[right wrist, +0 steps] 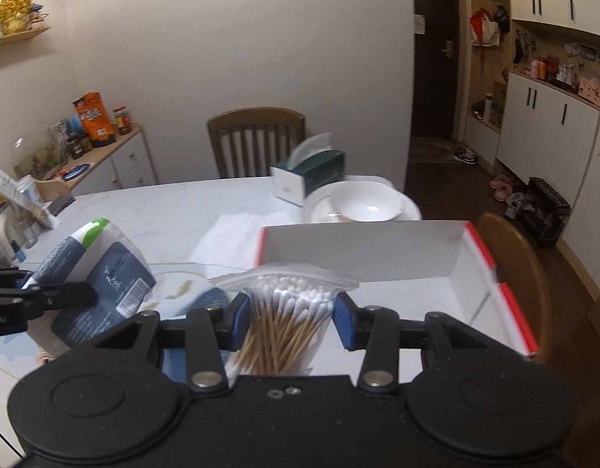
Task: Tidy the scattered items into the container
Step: 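Carry the wet-wipe pack and cotton swab bag with both tools into the red box, then lower both held items into the box and open both tools, then withdraw both tools from the box and reach toward the remaining items, then grasp the gold foil snack bag with the left tool while the right tool grasps the clear plastic bag, then carry the gold foil bag and plastic bag with both tools into the red box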
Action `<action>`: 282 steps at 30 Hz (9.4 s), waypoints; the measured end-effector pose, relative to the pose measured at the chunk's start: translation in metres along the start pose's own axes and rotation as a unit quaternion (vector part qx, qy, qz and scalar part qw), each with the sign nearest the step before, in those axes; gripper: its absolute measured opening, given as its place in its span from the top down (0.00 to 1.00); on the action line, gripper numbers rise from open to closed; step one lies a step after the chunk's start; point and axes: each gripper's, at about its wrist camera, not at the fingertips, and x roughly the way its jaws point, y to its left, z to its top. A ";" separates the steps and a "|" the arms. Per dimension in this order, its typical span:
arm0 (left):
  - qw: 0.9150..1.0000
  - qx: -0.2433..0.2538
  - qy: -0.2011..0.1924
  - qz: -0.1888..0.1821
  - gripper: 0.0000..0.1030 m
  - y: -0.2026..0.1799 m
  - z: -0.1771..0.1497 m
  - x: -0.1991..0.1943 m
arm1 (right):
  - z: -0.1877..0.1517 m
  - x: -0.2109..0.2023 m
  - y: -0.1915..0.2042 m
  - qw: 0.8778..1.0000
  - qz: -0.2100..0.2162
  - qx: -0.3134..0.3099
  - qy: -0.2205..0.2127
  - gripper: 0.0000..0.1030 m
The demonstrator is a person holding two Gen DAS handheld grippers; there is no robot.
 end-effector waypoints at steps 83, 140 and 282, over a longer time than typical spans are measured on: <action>0.963 0.093 0.251 -0.035 0.69 -0.102 0.033 0.267 | -0.003 0.172 -0.114 0.960 0.005 -0.106 0.259 0.54; 0.994 0.055 0.061 -0.072 0.32 -0.039 0.006 0.032 | 0.003 0.010 -0.003 0.991 0.074 -0.059 0.091 0.12; 0.995 0.057 0.038 -0.066 0.52 0.040 -0.027 -0.028 | -0.049 -0.022 0.053 0.998 0.016 -0.002 0.063 0.66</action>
